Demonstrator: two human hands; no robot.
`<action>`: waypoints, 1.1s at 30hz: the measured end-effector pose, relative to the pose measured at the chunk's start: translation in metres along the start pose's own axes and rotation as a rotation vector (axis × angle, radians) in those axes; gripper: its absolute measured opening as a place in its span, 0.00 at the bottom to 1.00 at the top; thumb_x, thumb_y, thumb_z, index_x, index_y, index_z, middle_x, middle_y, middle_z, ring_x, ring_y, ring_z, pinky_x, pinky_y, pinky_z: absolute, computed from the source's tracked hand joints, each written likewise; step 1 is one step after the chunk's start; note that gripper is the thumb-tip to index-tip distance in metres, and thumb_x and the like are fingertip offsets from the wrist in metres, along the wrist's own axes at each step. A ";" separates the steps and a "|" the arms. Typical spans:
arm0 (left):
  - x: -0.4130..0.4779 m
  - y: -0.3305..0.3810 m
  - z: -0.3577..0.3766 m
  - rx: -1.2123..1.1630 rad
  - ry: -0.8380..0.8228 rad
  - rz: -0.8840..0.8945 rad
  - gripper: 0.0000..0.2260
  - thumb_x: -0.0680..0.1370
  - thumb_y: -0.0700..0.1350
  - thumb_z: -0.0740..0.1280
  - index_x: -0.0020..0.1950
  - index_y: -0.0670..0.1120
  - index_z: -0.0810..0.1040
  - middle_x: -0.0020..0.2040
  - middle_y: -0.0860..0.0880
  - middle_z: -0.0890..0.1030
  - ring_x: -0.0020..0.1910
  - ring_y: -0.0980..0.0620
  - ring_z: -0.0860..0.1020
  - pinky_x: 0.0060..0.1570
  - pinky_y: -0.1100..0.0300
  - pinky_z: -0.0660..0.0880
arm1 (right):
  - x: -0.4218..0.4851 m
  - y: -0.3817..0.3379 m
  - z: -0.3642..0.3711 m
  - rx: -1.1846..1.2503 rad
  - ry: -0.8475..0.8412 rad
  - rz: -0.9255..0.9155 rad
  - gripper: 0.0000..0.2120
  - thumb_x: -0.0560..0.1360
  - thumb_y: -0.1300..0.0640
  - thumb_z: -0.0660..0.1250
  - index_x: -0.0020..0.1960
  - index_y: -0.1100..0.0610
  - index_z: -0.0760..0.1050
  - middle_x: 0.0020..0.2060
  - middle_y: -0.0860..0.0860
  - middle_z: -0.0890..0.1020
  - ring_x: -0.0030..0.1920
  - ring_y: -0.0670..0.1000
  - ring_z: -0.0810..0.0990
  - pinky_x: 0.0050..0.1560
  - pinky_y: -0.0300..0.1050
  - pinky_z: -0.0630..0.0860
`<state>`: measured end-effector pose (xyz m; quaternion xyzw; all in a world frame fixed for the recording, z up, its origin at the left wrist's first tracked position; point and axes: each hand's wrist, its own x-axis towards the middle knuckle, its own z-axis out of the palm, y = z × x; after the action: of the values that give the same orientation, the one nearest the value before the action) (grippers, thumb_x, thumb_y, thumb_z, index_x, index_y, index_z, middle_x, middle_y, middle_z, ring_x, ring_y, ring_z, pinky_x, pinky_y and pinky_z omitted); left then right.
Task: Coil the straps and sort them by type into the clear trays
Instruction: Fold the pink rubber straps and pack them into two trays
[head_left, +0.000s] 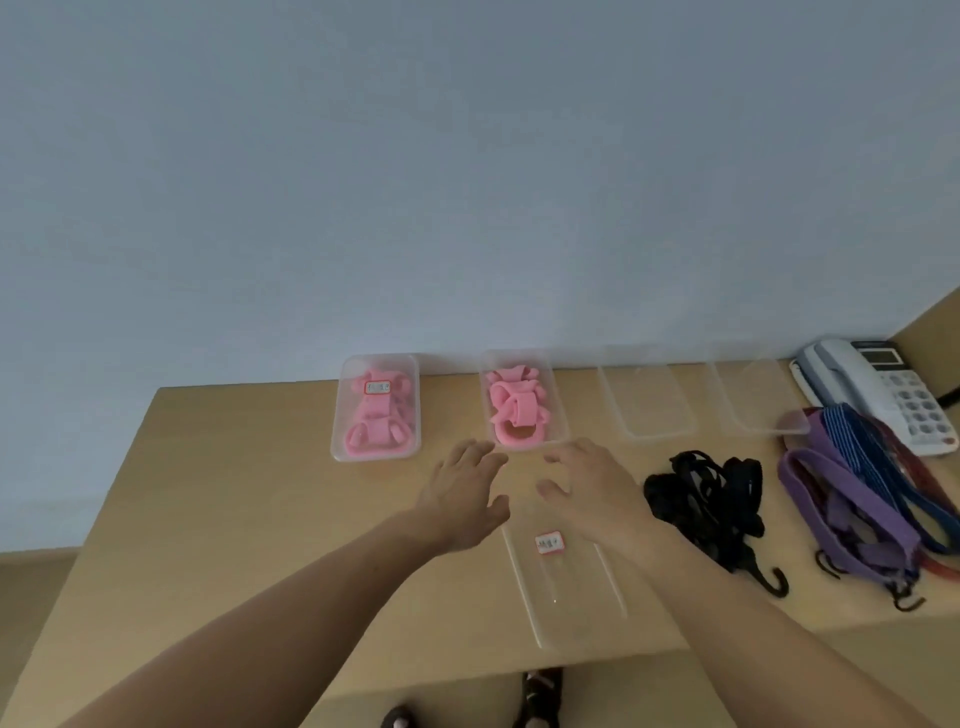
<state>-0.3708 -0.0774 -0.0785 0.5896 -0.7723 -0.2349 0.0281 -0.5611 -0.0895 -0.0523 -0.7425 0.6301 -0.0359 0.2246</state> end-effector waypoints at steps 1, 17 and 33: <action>-0.008 0.002 0.009 0.002 -0.024 -0.004 0.26 0.81 0.52 0.61 0.78 0.48 0.61 0.79 0.48 0.58 0.79 0.48 0.52 0.75 0.49 0.58 | -0.010 0.003 0.006 -0.012 -0.049 0.042 0.20 0.77 0.48 0.64 0.67 0.51 0.72 0.63 0.49 0.73 0.64 0.53 0.71 0.61 0.48 0.71; -0.054 0.042 0.064 -0.531 -0.012 -0.492 0.24 0.79 0.45 0.64 0.75 0.43 0.68 0.73 0.45 0.69 0.69 0.46 0.71 0.68 0.53 0.69 | -0.050 0.041 0.071 -0.123 -0.128 0.421 0.46 0.55 0.31 0.75 0.63 0.57 0.65 0.59 0.54 0.72 0.59 0.55 0.74 0.44 0.47 0.67; -0.047 0.078 0.033 -0.876 0.145 -0.567 0.10 0.82 0.43 0.59 0.55 0.40 0.77 0.48 0.44 0.82 0.38 0.48 0.79 0.36 0.60 0.71 | -0.040 0.064 0.016 0.792 -0.015 0.080 0.09 0.74 0.61 0.62 0.54 0.52 0.71 0.28 0.46 0.82 0.25 0.46 0.75 0.36 0.44 0.73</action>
<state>-0.4372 -0.0076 -0.0658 0.7231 -0.4081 -0.4927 0.2604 -0.6228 -0.0537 -0.0814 -0.5735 0.5941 -0.2621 0.4994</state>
